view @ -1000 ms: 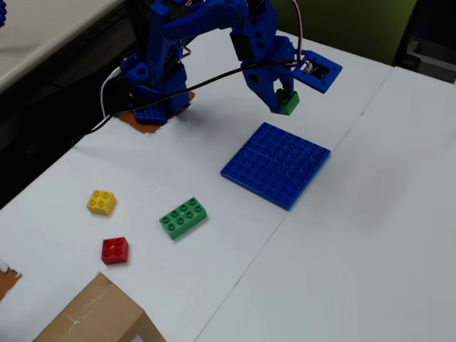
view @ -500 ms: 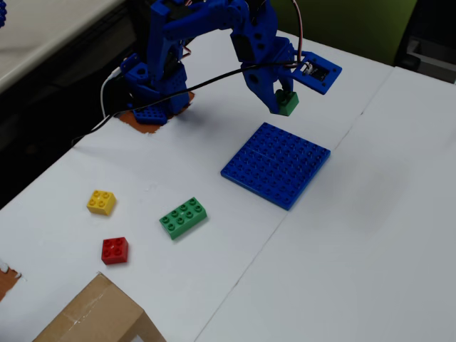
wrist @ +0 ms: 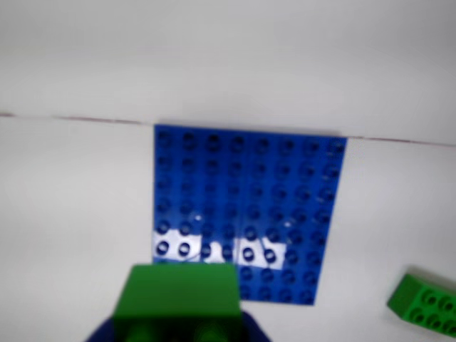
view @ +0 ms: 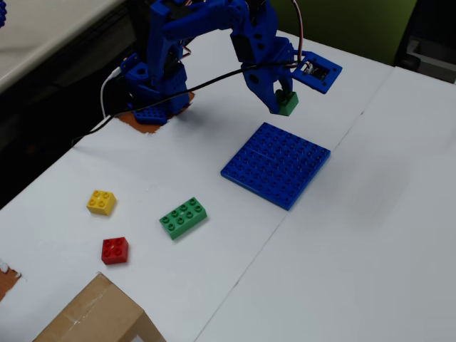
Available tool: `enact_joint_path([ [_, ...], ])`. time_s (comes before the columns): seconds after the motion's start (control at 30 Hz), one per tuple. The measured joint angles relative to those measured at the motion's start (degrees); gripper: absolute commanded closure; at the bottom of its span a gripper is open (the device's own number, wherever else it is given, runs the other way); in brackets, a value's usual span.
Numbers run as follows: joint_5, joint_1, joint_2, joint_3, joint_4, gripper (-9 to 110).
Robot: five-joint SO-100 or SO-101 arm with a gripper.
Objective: Pick up the 2x2 green block and go up the 8x8 blue block.
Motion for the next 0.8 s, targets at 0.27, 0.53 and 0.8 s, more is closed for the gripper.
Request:
enact_joint_path([
  [0.27,-1.0,0.0,0.0,0.4,0.0,101],
  [0.53,-1.0,0.2,0.0,0.4,0.0,101],
  [0.8,-1.0,0.2,0.0,0.4,0.0,101],
])
